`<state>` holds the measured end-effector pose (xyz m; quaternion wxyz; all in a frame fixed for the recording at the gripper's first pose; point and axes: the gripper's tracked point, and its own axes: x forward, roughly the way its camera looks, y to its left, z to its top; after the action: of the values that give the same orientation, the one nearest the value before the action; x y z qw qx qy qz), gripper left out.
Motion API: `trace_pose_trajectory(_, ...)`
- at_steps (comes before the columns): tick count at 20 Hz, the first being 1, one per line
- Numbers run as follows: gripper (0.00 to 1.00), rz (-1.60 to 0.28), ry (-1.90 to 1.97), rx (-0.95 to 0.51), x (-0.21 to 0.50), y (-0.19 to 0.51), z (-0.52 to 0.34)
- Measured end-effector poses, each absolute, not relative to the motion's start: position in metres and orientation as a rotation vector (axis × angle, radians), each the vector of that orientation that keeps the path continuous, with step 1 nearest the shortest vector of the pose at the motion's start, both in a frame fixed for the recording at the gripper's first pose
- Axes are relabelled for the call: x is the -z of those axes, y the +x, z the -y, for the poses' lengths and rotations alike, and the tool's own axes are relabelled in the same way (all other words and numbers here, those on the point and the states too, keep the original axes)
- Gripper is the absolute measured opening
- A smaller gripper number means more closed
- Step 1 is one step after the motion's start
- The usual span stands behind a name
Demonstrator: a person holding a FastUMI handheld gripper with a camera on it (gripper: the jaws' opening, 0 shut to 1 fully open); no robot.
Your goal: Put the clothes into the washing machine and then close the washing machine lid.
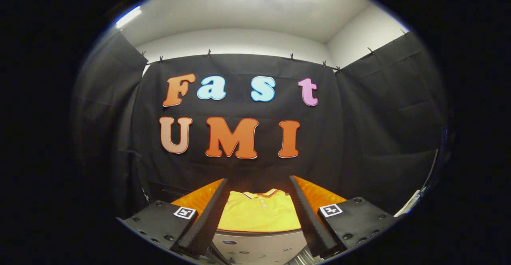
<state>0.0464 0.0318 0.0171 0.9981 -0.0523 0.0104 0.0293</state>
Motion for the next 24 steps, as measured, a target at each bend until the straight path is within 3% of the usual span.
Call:
trace_pose_trajectory(7,0.97,-0.246,-0.143,-0.03,0.038,0.147,-0.031)
trace_pose_trajectory(14,0.97,-0.475,-0.186,-0.091,0.116,0.241,-0.027)
trace_pose_trajectory(24,0.97,-0.741,-0.182,-0.102,0.209,0.289,-0.015)
